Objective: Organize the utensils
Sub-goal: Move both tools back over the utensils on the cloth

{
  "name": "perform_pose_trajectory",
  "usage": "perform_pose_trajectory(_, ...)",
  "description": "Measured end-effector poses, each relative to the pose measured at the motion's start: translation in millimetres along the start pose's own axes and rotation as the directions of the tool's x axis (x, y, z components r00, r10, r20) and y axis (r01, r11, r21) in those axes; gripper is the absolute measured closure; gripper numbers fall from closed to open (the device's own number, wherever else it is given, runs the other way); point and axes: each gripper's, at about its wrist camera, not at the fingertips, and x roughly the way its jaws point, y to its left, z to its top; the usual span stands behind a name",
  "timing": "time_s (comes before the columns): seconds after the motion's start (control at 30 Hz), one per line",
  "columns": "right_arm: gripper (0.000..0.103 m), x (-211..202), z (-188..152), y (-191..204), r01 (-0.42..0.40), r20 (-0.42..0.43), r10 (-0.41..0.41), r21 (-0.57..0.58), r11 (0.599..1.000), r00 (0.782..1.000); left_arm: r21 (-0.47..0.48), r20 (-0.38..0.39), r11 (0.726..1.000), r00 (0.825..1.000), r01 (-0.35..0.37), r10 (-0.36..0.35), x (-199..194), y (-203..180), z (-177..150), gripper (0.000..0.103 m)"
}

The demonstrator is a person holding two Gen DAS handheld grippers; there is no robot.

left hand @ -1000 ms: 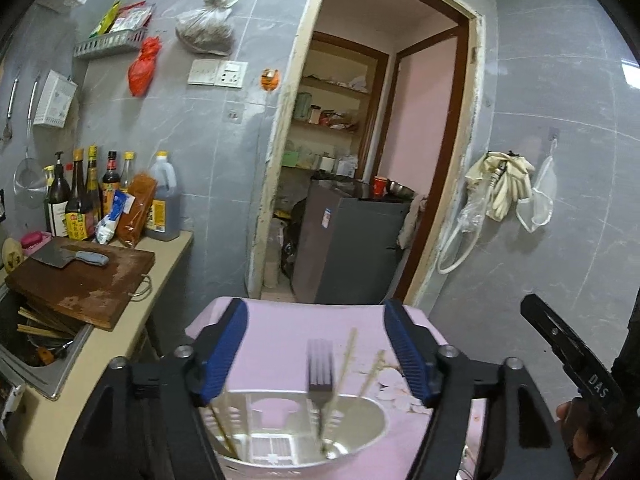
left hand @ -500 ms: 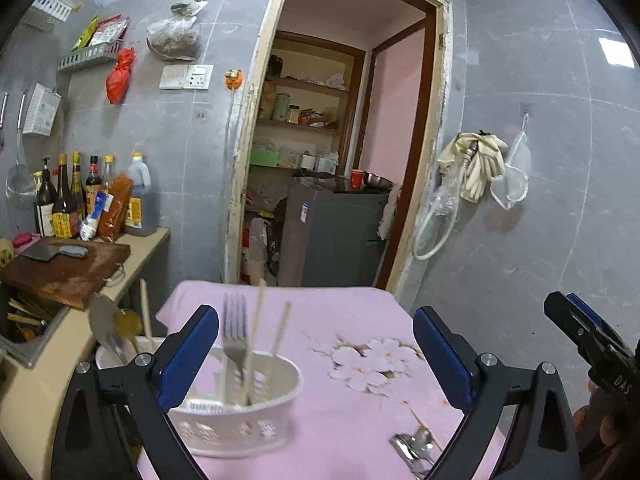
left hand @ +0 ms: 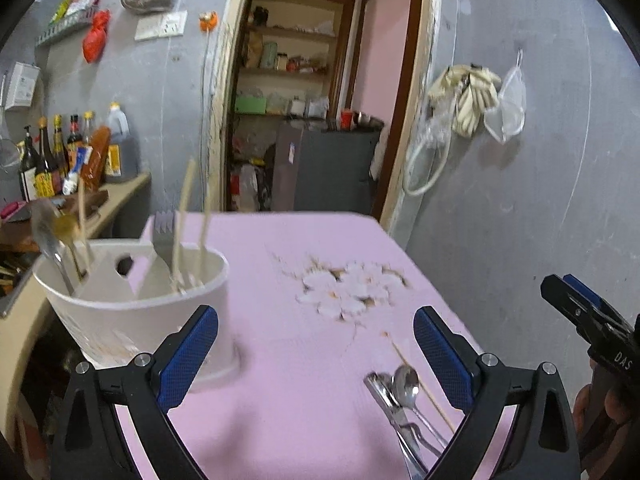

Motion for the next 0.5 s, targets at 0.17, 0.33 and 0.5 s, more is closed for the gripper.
perform_pose_trajectory(0.17,0.004,31,-27,-14,-0.040,-0.090,0.043,0.033,0.999,0.995,-0.010,-0.072,1.000,0.997,0.003,-0.004,25,-8,-18,0.004)
perform_pose_trajectory(0.33,0.005,63,-46,-20,-0.080,-0.180,0.089,0.058,0.995,0.980,-0.014,-0.162,1.000,0.987,0.018,-0.020,51,-13,-35,0.004)
perform_pose_trajectory(0.5,0.025,93,-62,-21,-0.119,-0.260,0.132,0.065,0.991,0.957,-0.004,-0.234,0.999,0.971,0.045,-0.045,70,-17,-47,0.020)
